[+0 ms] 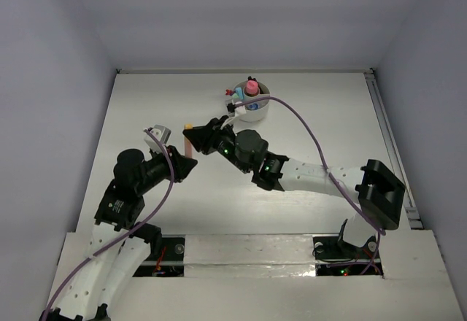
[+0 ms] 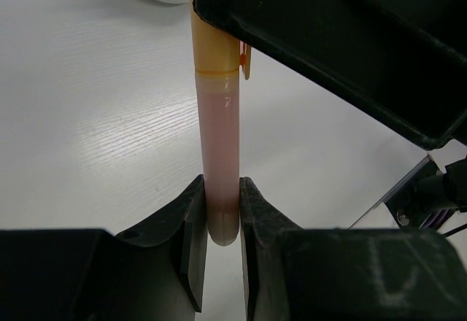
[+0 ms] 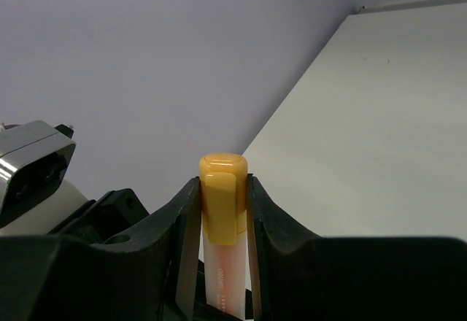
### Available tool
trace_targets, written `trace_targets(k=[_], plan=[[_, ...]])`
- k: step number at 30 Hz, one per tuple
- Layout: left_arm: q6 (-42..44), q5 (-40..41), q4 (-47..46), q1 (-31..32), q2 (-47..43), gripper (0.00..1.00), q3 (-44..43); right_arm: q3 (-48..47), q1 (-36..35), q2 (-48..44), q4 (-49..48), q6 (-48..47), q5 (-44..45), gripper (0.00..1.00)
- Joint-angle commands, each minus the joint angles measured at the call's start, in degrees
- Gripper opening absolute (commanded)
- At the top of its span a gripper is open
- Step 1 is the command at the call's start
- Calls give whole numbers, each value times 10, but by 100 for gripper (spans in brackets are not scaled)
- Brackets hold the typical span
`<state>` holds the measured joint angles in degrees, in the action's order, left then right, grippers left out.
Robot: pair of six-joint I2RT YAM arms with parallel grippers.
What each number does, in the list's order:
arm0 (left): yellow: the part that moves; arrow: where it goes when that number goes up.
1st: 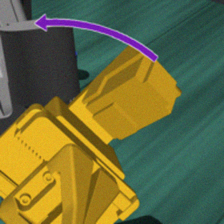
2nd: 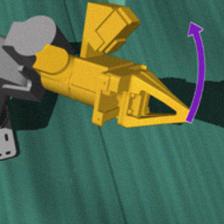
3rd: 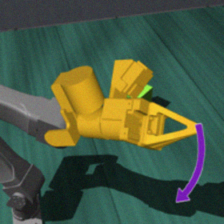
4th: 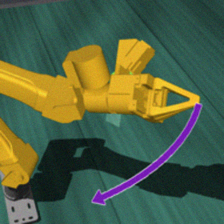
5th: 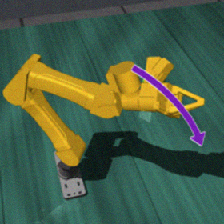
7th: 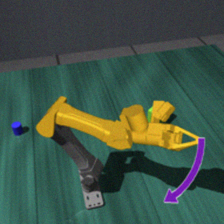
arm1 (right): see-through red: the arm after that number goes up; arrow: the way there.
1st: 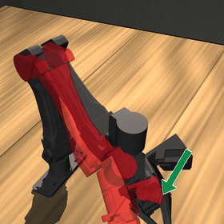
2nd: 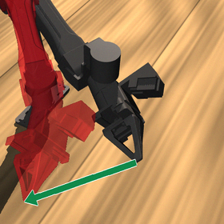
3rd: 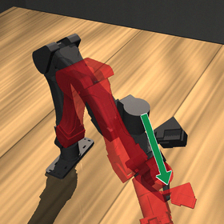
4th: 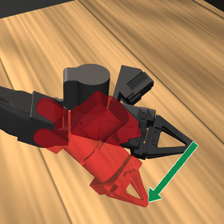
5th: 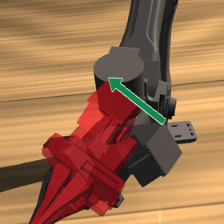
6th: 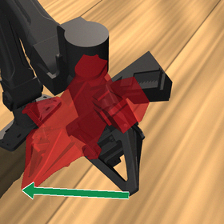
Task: Sort the stationery into containers
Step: Close the pen cap on the pen.
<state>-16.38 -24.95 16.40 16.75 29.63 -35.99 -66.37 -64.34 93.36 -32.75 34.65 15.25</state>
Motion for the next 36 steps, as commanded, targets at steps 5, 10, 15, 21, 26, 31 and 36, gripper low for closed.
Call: trace_targets(k=[5, 10, 15, 21, 26, 31, 36], plan=[[10, 58, -108, -9, -17, 0, -15, 26, -54, 17, 63, 16, -61, 0], [12, 54, -112, -27, -22, 0, -16, 72, -66, 18, 59, 36, -62, 0], [13, 47, -114, -32, -23, 0, -16, 127, -76, 25, 47, 72, -72, 0], [13, 39, -116, -37, -20, 0, -15, 129, -101, 50, 51, 88, -82, 0], [14, 41, -116, -43, -26, 0, -15, 130, -112, 57, 55, 95, -89, 0], [14, 46, -114, -43, -27, 0, -16, 156, -125, 43, 71, 101, -86, 0], [14, 49, -115, -48, -26, 0, -18, 159, -130, 21, 124, 80, -99, 0]])
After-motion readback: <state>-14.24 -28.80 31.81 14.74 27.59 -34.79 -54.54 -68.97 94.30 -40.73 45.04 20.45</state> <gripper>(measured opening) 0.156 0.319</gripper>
